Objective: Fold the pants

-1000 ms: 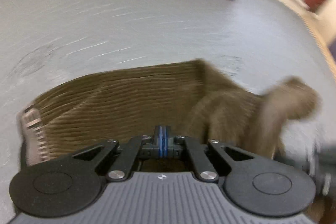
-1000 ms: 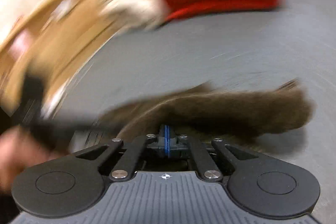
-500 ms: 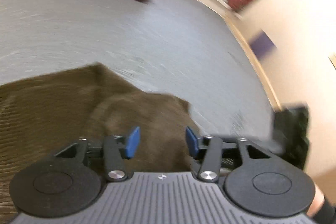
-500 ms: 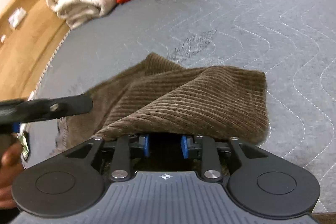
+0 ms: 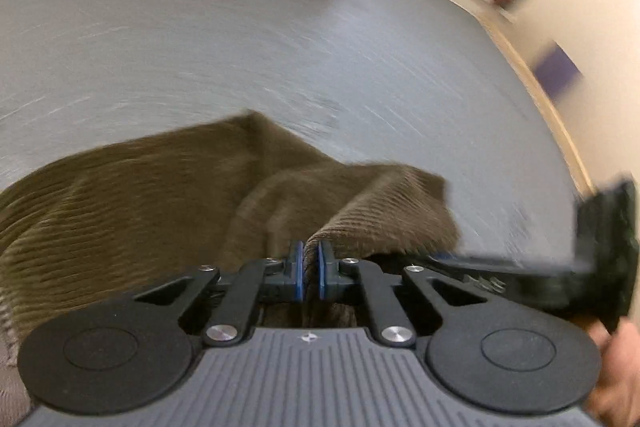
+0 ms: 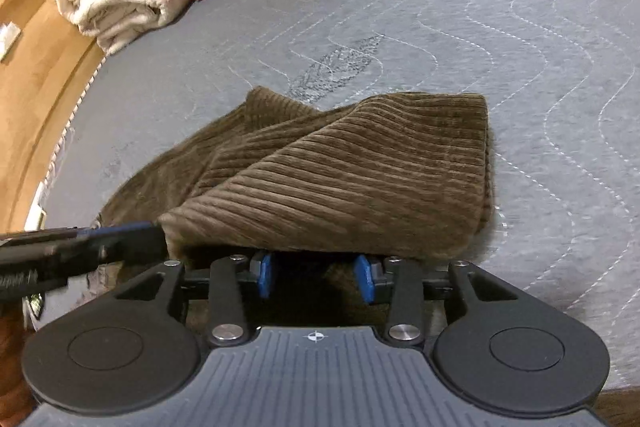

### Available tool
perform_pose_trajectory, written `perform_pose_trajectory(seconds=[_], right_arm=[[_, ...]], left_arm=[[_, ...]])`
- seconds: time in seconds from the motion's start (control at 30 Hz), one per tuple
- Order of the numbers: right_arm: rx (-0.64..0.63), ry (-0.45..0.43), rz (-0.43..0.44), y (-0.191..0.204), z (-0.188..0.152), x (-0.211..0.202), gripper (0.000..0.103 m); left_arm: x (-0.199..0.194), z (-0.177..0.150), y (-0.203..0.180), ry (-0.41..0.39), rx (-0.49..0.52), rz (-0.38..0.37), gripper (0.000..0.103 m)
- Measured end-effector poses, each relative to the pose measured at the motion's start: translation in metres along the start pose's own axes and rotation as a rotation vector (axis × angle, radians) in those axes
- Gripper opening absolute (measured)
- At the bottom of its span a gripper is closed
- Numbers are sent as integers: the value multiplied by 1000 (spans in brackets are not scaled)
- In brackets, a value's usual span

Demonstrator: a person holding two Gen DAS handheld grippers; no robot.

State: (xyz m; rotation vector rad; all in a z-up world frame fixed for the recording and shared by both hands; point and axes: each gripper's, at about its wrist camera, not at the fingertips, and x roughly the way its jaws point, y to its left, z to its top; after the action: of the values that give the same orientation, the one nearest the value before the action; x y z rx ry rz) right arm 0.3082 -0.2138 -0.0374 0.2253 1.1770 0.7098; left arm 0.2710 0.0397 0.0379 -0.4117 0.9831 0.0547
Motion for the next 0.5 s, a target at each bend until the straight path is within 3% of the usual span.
perform_pose_trajectory(seconds=[0.07,0.17,0.3,0.33,0.37,0.4,0.5], right_arm=[[47,-6,38,2,3,4,44],[98,-3,77,4,5,10,49],[123,22,78,8,6,19,52],[119,22,74,10,6,19,48],[109,12,64,12,7,18,26],[87,-1,55,15,8,17,14],[68,-55,52,19,12,7,9]], left_arm=[[2,0,5,8,-17,50,7],[1,-1,10,24,-61,32,7],[-5,6,14,-13,-88,25,7],[-5,6,14,-19,-87,22,7],[-6,7,13,-27,-77,24,7],[-8,8,11,-31,-69,19,7],[-15,9,13,-49,-68,-31,8]])
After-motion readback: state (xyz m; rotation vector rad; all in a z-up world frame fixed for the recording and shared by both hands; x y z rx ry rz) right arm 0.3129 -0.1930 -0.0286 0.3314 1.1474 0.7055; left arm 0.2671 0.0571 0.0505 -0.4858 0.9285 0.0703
